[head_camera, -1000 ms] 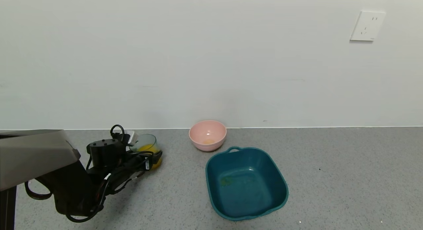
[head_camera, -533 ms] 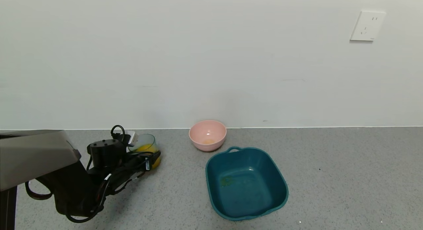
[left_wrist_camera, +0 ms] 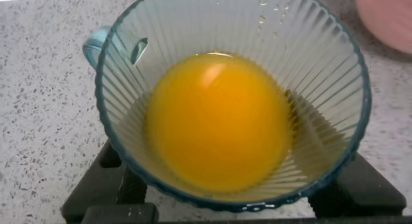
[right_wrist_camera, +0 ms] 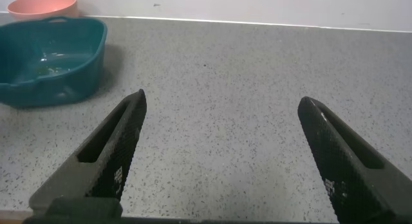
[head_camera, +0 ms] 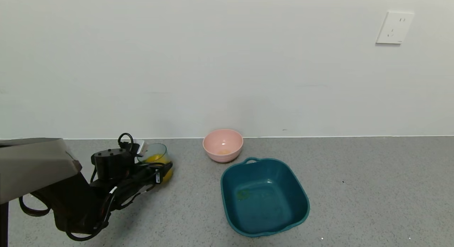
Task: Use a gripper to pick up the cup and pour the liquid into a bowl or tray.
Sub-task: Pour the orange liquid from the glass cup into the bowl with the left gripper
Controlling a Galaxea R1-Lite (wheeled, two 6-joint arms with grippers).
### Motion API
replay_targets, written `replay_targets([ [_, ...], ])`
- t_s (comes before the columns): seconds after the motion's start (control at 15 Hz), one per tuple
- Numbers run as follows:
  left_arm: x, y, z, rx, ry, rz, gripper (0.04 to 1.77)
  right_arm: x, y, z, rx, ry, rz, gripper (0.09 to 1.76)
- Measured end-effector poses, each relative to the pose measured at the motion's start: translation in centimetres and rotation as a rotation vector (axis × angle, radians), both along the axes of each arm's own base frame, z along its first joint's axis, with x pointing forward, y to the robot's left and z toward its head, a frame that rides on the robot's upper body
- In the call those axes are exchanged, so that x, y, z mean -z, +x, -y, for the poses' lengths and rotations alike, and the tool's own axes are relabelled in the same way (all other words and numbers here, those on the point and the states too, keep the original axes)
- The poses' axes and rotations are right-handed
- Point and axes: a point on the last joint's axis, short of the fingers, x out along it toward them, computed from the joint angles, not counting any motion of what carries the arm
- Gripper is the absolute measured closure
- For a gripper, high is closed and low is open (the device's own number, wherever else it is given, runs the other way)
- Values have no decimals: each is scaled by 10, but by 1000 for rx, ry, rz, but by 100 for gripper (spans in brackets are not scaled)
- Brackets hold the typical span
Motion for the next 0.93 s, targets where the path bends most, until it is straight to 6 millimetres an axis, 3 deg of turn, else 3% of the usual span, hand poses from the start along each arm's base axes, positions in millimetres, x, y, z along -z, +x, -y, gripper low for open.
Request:
replay_targets([
  [0.47,-32,-33,37,79,42,47,50,0,0,0,0,0,0,14],
  [0.93,-75,-63,58,86,141,58,50,0,0,0,0,0,0,14],
])
